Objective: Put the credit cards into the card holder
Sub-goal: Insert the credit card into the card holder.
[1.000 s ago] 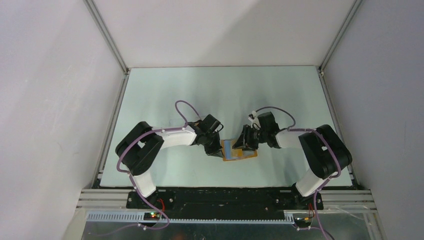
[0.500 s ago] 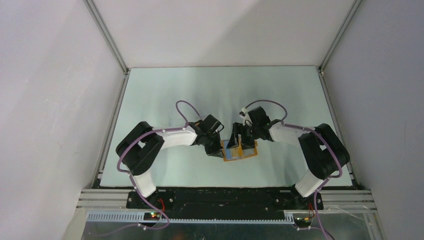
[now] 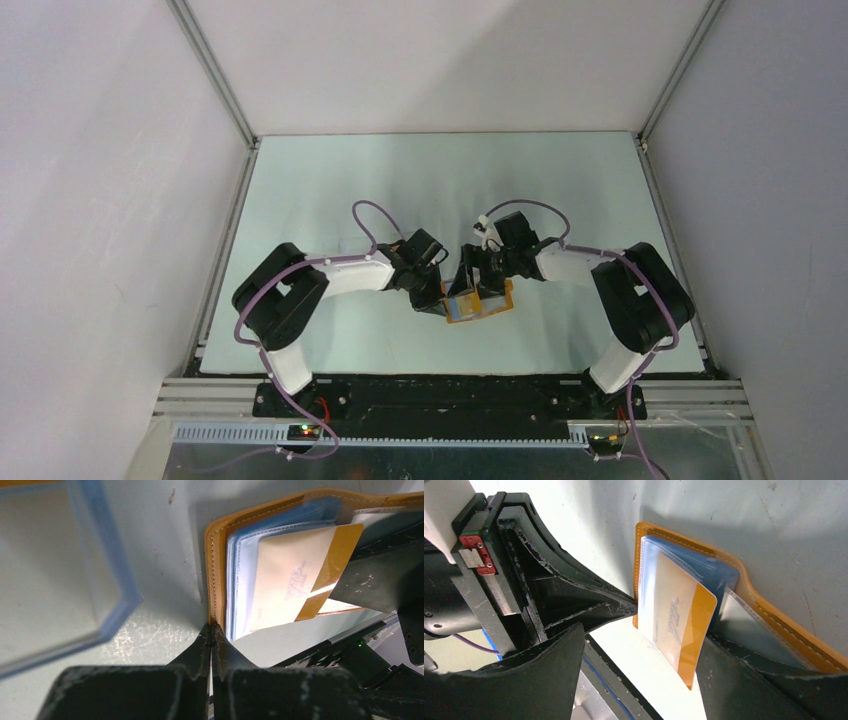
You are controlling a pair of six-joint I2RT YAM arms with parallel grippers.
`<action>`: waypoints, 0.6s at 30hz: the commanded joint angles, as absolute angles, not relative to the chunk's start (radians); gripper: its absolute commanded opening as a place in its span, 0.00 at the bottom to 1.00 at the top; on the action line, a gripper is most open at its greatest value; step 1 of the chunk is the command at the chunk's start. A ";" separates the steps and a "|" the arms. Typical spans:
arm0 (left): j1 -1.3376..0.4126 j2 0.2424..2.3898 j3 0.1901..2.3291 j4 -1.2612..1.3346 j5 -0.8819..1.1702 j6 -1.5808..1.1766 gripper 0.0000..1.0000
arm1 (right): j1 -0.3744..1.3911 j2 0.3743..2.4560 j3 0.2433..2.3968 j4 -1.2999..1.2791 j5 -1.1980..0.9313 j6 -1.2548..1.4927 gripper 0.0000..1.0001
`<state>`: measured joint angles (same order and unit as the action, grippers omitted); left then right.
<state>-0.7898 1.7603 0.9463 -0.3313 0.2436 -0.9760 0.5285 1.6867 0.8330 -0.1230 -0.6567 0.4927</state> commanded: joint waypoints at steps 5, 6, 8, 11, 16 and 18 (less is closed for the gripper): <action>-0.804 1.814 0.933 -0.368 0.201 -0.962 0.00 | 0.581 1.585 0.816 -0.322 -0.437 0.435 0.86; -0.805 1.815 0.933 -0.368 0.201 -0.962 0.00 | 0.584 1.579 0.817 -0.345 -0.408 0.429 0.86; -0.805 1.819 0.934 -0.367 0.199 -0.962 0.00 | 0.589 1.566 0.826 -0.370 -0.382 0.411 0.86; -0.805 1.822 0.934 -0.367 0.200 -0.962 0.00 | 0.594 1.562 0.836 -0.396 -0.358 0.395 0.87; -0.804 1.826 0.935 -0.367 0.201 -0.962 0.00 | 0.591 1.547 0.851 -0.394 -0.408 0.392 0.88; -0.804 1.828 0.936 -0.368 0.202 -0.960 0.00 | 0.581 1.540 0.852 -0.380 -0.472 0.403 0.88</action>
<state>-0.7944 1.7748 0.9497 -0.3065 0.2722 -0.9787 0.5907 1.5681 0.8314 -0.3439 -0.4301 0.4232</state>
